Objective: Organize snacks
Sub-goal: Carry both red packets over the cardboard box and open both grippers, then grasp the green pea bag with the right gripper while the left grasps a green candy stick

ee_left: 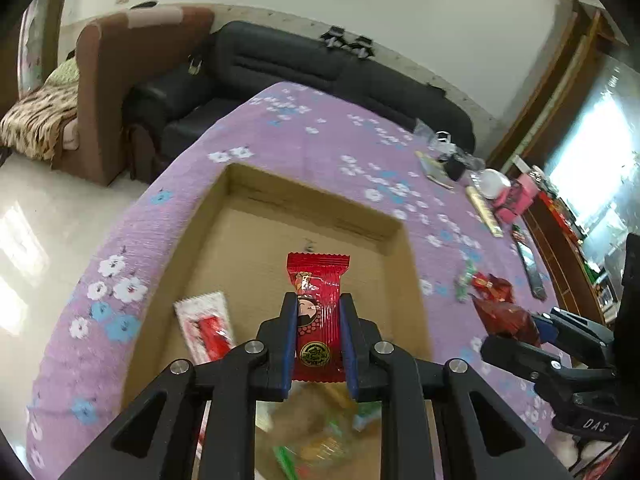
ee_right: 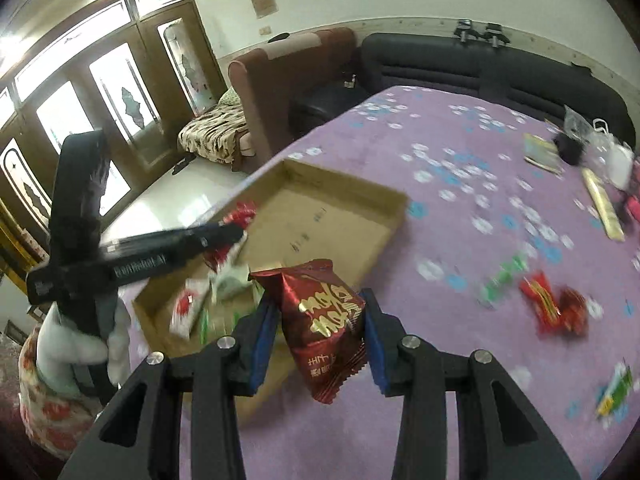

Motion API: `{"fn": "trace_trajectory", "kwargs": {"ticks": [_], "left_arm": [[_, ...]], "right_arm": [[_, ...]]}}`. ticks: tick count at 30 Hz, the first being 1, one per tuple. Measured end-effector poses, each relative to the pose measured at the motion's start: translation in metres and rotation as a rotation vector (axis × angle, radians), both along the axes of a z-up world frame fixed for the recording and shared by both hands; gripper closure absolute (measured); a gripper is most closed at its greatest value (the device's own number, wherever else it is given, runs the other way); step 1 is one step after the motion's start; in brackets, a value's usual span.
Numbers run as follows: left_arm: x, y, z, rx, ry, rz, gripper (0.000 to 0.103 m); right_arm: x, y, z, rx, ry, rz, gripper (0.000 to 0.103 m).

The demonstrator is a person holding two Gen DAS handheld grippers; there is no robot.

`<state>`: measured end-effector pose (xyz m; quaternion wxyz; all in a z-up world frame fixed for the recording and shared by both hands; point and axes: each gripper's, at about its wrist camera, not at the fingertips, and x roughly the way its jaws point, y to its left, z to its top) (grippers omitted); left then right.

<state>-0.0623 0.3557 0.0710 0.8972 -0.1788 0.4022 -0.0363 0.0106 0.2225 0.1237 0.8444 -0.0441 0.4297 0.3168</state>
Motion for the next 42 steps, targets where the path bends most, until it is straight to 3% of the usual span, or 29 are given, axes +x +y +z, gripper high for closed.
{"fn": "trace_trajectory", "kwargs": {"ticks": [7, 16, 18, 21, 29, 34, 36, 38, 42], "left_arm": [[0.025, 0.023, -0.023, -0.015, 0.079, 0.040, 0.083], [0.026, 0.031, -0.028, -0.070, 0.068, 0.048, 0.081], [0.023, 0.033, -0.027, -0.080, 0.055, 0.052, 0.075], [0.018, 0.038, -0.023, -0.087, 0.030, 0.078, 0.047], [-0.005, 0.034, 0.000, -0.133, -0.051, 0.102, 0.043], [-0.025, 0.007, 0.031, -0.080, -0.141, 0.099, 0.022], [-0.035, -0.009, 0.047, -0.075, -0.187, 0.098, 0.005], [-0.047, -0.024, 0.060, -0.084, -0.251, 0.077, 0.004], [-0.059, -0.058, 0.069, -0.123, -0.283, -0.014, 0.004]], "right_arm": [[0.043, 0.052, -0.031, -0.068, 0.043, -0.011, 0.064], [0.059, 0.076, -0.064, -0.128, 0.086, -0.007, 0.063], [0.059, 0.078, -0.066, -0.132, 0.086, -0.007, 0.063], [0.060, 0.078, -0.066, -0.115, 0.084, -0.024, 0.062], [0.043, 0.051, -0.035, -0.050, 0.023, -0.052, 0.051], [0.026, 0.022, -0.024, -0.021, -0.006, -0.081, 0.048], [0.019, 0.010, -0.022, -0.012, -0.015, -0.097, 0.048], [0.014, -0.002, -0.020, -0.011, -0.029, -0.118, 0.048], [0.003, -0.036, -0.017, 0.000, -0.046, -0.171, 0.046]]}}
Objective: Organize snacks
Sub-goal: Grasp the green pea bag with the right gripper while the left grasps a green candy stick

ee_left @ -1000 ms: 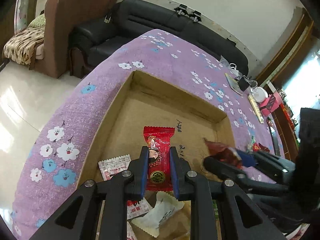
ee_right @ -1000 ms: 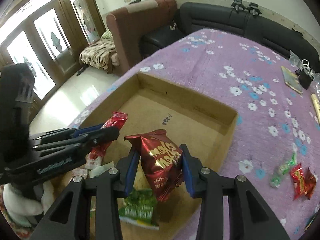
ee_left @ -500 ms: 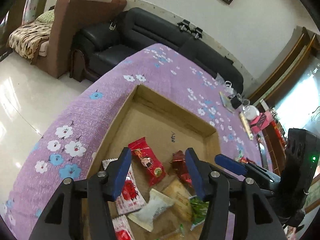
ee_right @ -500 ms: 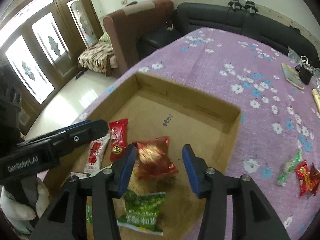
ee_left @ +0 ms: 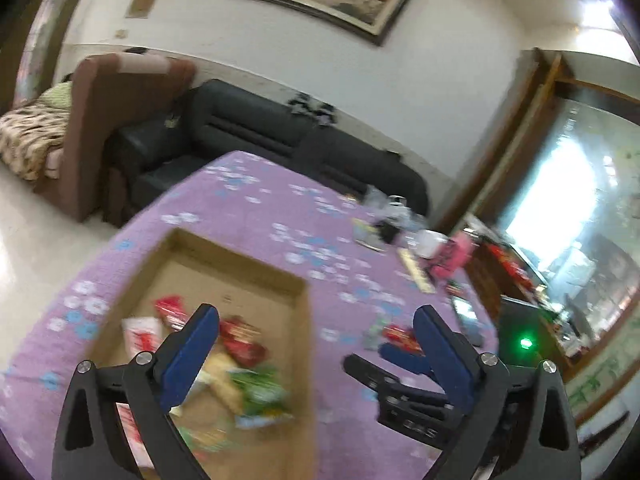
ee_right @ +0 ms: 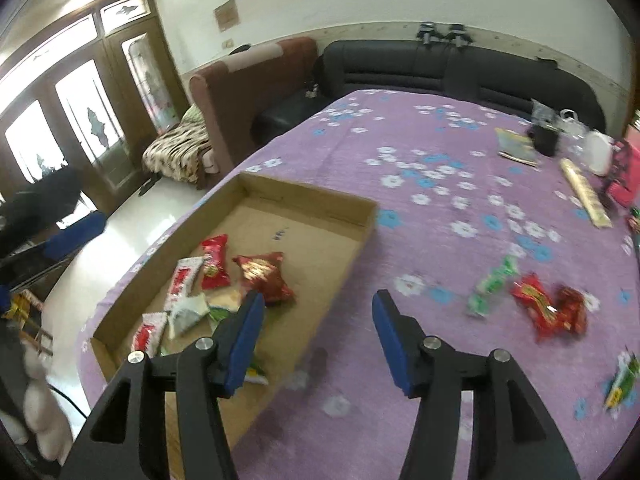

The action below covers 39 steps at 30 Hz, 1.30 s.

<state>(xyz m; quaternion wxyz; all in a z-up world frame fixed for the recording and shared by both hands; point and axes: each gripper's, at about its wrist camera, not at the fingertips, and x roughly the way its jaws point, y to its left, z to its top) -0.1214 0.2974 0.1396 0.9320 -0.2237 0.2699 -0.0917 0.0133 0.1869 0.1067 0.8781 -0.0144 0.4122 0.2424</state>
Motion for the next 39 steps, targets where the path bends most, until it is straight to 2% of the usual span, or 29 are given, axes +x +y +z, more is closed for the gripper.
{"fn": "trace_trajectory", "kwargs": {"ticks": [3, 11, 18, 21, 26, 29, 31, 33, 37, 39], "left_arm": [[0.003, -0.028, -0.005, 0.011, 0.038, -0.052, 0.004], [0.022, -0.120, -0.047, 0.087, 0.189, -0.229, 0.004], [0.037, -0.179, -0.088, 0.182, 0.289, -0.326, 0.004], [0.043, -0.189, -0.104, 0.204, 0.336, -0.337, 0.004], [0.045, -0.196, -0.117, 0.243, 0.360, -0.323, 0.004], [0.045, -0.199, -0.119, 0.271, 0.355, -0.326, 0.004], [0.046, -0.199, -0.120, 0.264, 0.350, -0.334, 0.001], [0.046, -0.198, -0.120, 0.256, 0.339, -0.336, 0.001], [0.046, -0.198, -0.121, 0.263, 0.325, -0.338, 0.001], [0.045, -0.203, -0.122, 0.308, 0.329, -0.348, 0.001]], "right_arm": [[-0.007, -0.038, 0.001, 0.008, -0.012, -0.062, 0.042], [-0.014, -0.151, -0.008, 0.001, -0.016, -0.253, 0.042], [-0.004, -0.294, -0.025, 0.140, 0.080, -0.532, 0.042], [-0.001, -0.325, -0.035, 0.170, 0.106, -0.594, 0.042], [0.014, -0.331, -0.049, 0.172, 0.140, -0.587, 0.042], [0.022, -0.320, -0.059, 0.172, 0.165, -0.557, 0.042], [0.028, -0.308, -0.066, 0.161, 0.178, -0.545, 0.041], [0.028, -0.301, -0.067, 0.129, 0.153, -0.551, 0.033], [0.032, -0.290, -0.068, 0.048, 0.127, -0.544, 0.033], [0.033, -0.288, -0.069, 0.030, 0.121, -0.545, 0.033]]}}
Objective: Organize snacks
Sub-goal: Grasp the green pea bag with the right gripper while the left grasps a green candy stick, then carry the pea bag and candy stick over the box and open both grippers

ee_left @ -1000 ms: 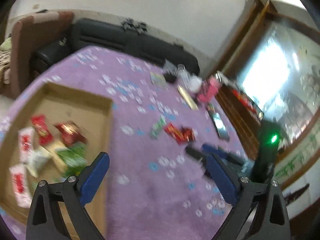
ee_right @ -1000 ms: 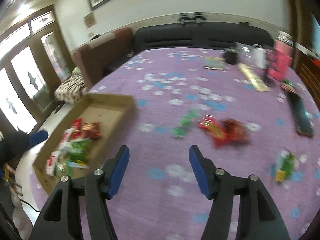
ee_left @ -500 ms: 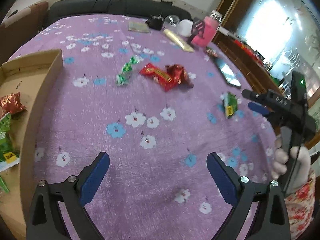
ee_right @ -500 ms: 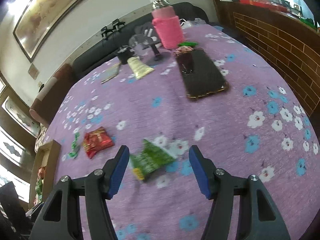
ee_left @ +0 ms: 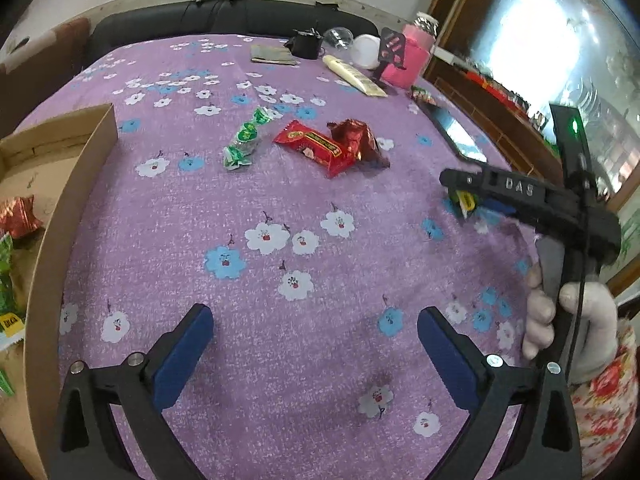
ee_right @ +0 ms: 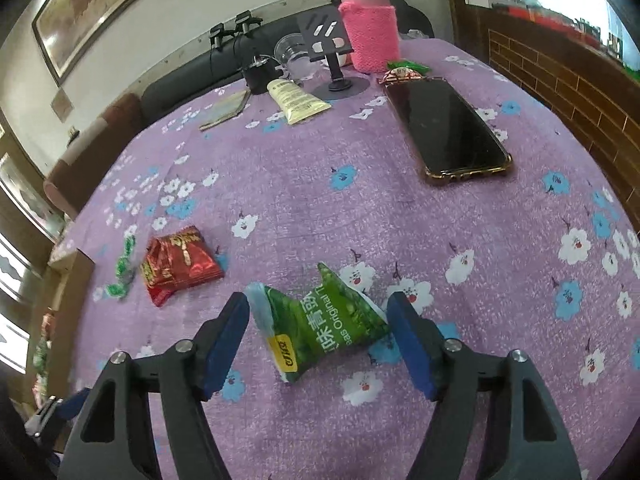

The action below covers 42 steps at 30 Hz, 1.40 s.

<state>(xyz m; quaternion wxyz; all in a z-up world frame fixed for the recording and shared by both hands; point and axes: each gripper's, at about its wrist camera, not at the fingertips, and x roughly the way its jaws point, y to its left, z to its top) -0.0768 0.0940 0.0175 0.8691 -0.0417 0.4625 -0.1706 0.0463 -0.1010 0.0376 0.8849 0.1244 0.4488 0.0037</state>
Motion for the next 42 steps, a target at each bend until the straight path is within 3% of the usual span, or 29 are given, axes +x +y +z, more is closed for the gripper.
{"fn": "trace_trajectory", "kwargs": {"ticks": [4, 5, 7, 9, 15, 18, 22, 25, 28, 32, 42], "left_arm": [[0.000, -0.011, -0.001, 0.091, 0.011, -0.039, 0.001], [0.002, -0.009, 0.000, 0.078, 0.023, -0.039, 0.001], [0.008, -0.001, 0.005, -0.001, 0.056, -0.042, 0.005], [0.021, 0.008, 0.010, -0.058, 0.077, -0.033, 0.024], [0.079, 0.009, 0.025, 0.071, 0.001, 0.045, 0.025], [0.112, 0.001, 0.018, 0.142, -0.019, 0.038, 0.025], [0.135, -0.006, 0.007, 0.173, -0.029, 0.015, 0.028], [0.144, -0.012, 0.003, 0.219, -0.049, -0.005, 0.053], [0.141, -0.014, 0.006, 0.211, -0.051, -0.023, 0.082], [0.129, -0.015, 0.008, 0.218, -0.067, -0.023, 0.082], [0.077, 0.007, 0.045, 0.064, -0.119, -0.009, 0.082]], "right_arm": [[0.000, 0.007, -0.001, -0.059, -0.006, 0.010, 0.038], [0.000, 0.008, -0.001, -0.079, -0.011, 0.013, 0.047], [-0.003, 0.008, -0.001, -0.086, -0.023, 0.026, 0.052], [-0.005, 0.006, -0.001, -0.060, -0.034, 0.040, 0.054], [-0.011, 0.011, 0.003, -0.031, -0.053, 0.080, 0.057], [-0.013, 0.016, 0.005, -0.026, -0.060, 0.103, 0.057], [-0.013, 0.017, 0.006, -0.017, -0.066, 0.112, 0.057], [-0.013, 0.014, 0.006, 0.002, -0.065, 0.106, 0.057], [-0.012, 0.012, 0.006, 0.012, -0.064, 0.105, 0.057], [-0.012, 0.013, 0.005, 0.009, -0.061, 0.105, 0.059], [-0.017, 0.011, 0.013, 0.080, -0.116, 0.136, 0.063]]}}
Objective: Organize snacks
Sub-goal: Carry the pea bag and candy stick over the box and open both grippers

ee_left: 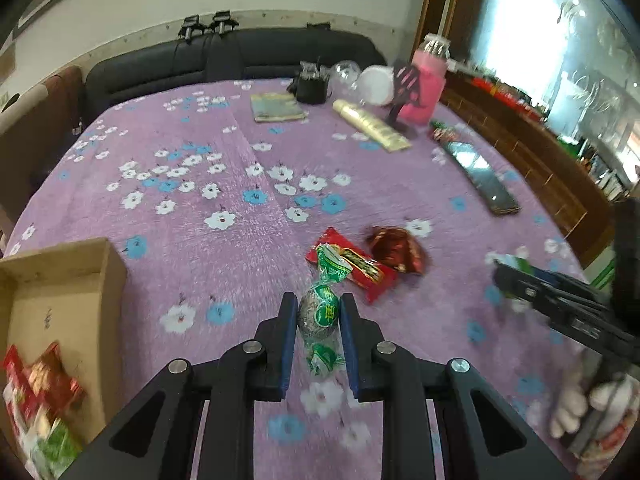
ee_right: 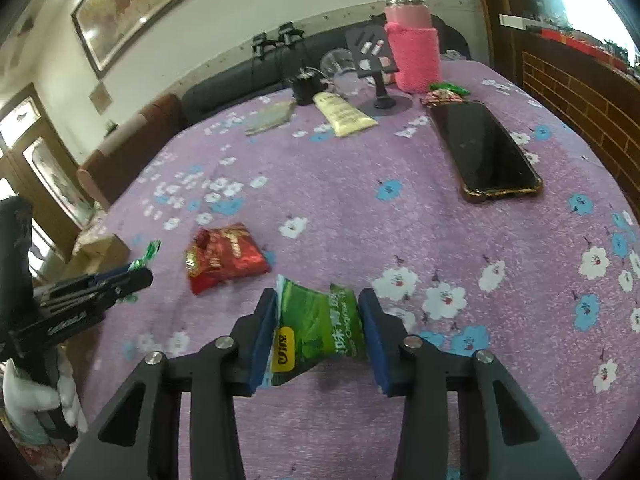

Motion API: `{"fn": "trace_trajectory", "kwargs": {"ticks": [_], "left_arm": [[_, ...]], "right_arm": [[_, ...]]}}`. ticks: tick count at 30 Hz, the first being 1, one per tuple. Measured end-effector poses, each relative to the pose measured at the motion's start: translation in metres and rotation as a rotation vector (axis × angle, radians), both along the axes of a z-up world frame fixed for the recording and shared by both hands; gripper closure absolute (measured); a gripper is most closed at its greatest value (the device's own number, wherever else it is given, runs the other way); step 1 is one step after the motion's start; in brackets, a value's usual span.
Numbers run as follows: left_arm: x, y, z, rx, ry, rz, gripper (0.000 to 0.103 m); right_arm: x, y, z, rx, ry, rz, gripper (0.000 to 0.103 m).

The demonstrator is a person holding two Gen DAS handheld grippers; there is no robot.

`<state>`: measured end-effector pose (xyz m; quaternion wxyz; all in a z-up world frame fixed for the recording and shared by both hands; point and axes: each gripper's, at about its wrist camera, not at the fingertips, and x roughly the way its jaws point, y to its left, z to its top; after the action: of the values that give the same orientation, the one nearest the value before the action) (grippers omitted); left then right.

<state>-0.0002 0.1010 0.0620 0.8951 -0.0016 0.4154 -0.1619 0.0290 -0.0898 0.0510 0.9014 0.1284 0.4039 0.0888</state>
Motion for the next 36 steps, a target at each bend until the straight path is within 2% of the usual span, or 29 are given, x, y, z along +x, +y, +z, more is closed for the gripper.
{"fn": "trace_trajectory", "kwargs": {"ticks": [7, 14, 20, 24, 30, 36], "left_arm": [[-0.049, 0.047, 0.025, -0.144, -0.027, 0.050, 0.082], [-0.095, 0.121, 0.030, -0.232, -0.055, 0.203, 0.082], [-0.129, 0.175, 0.020, -0.197, -0.073, 0.330, 0.081], [-0.137, 0.199, 0.005, -0.226, -0.045, 0.372, 0.081], [-0.146, 0.216, -0.013, -0.250, -0.017, 0.397, 0.081], [-0.147, 0.236, -0.018, -0.269, -0.008, 0.431, 0.081]], "right_arm": [[-0.006, 0.010, 0.006, -0.010, -0.042, 0.021, 0.066], [-0.012, 0.009, 0.010, -0.073, -0.082, -0.043, 0.066], [-0.018, 0.017, 0.017, -0.027, -0.038, -0.044, 0.066], [-0.029, 0.059, 0.030, -0.012, -0.034, 0.053, 0.066], [-0.038, 0.152, 0.045, -0.030, -0.034, 0.257, 0.066], [-0.046, 0.236, 0.049, -0.030, -0.016, 0.431, 0.065]]}}
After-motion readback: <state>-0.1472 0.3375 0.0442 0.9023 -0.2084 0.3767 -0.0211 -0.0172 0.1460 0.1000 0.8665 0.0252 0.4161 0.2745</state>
